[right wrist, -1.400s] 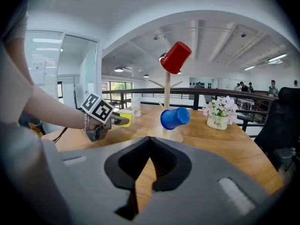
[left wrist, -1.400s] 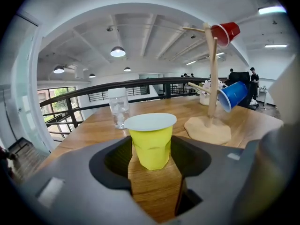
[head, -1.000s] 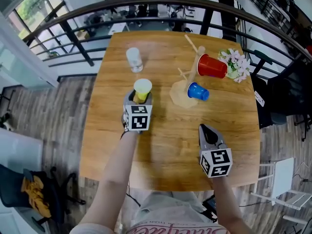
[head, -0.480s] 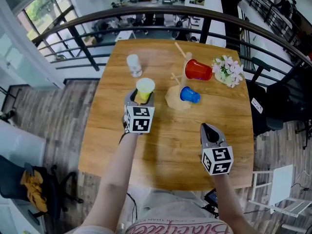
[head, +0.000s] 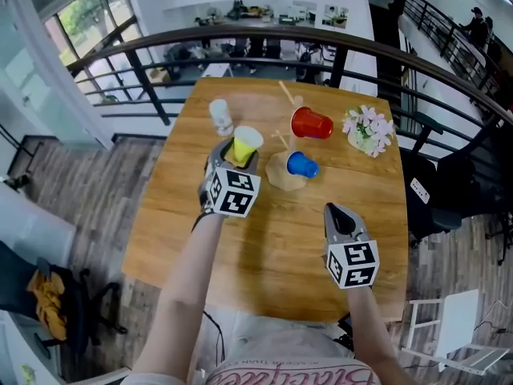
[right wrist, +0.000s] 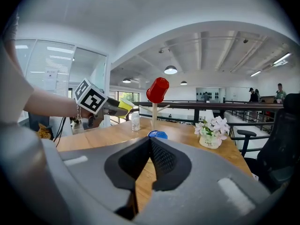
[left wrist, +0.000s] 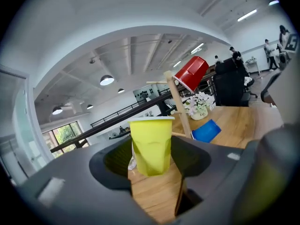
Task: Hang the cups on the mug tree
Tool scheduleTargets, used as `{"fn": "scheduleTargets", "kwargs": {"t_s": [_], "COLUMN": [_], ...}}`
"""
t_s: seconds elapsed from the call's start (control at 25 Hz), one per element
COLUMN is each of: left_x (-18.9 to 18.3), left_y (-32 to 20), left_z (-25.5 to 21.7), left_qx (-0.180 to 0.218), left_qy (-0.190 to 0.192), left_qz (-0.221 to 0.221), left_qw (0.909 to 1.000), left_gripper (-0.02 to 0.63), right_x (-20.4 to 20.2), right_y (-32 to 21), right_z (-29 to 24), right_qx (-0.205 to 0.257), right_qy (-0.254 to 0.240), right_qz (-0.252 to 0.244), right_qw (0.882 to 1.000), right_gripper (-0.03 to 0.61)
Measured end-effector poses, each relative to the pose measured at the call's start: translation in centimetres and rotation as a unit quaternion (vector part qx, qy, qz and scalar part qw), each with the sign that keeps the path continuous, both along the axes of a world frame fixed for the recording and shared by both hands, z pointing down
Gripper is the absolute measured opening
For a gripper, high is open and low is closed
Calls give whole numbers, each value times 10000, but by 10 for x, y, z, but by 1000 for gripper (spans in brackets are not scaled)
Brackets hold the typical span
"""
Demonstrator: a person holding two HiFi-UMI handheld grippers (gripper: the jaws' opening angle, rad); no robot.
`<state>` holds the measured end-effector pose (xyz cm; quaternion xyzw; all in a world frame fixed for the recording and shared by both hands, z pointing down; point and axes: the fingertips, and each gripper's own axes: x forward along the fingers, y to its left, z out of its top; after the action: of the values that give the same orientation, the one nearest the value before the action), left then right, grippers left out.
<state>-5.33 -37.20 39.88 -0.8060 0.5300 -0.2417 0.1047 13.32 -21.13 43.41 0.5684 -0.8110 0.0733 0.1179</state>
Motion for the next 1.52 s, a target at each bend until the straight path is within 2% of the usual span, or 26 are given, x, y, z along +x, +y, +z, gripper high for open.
{"fn": "scheduleTargets", "kwargs": {"t_s": [0.24,0.36,0.52,0.6,0.72,0.84,1.08,1.16,1.32,1.4,1.44,1.52], "left_x": [22,22,17,18,26,32,43,49,60,65,67,70], "left_y": [-4,-8,-12,-14,-16,-20,-22,-22,-24,-25,-26,-28], "left_z": [-12,-11,-7,-5,1,4,3,3,7,10,12,16], "left_qx": [231,261,265,296,348,453,684,776,992,1050,1055,1058], "left_qy": [-1045,-1584,-2056,-2342,-2907,-3479,-4540,-4896,-5606,-5866,-5954,-6025], "left_qz": [159,61,-150,-141,-22,54,281,406,646,737,761,783], "left_qw": [9941,9870,9782,9716,9562,9364,8879,8675,8196,7996,7928,7872], "left_gripper": [272,270,270,270,270,270,270,270,272,272,272,272], "right_x": [17,25,32,33,36,38,39,38,37,37,38,40], "right_y": [-1,-1,-1,-1,-1,-4,-13,-14,-13,-12,-11,-11], "right_z": [-11,-15,-12,-10,-8,-8,-10,-10,-8,-6,-5,-4], "right_qx": [182,244,263,254,245,266,310,308,258,231,211,167], "right_qy": [-29,-92,-128,-118,-144,-185,-259,-294,-408,-430,-452,-543], "right_qz": [19,50,32,-3,-27,-45,-62,-69,-82,-82,-79,-74], "right_qw": [9998,9996,9996,9996,9996,9995,9992,9991,9988,9988,9987,9984], "right_gripper": [2,2,2,2,2,2,2,2,2,2,2,2]}}
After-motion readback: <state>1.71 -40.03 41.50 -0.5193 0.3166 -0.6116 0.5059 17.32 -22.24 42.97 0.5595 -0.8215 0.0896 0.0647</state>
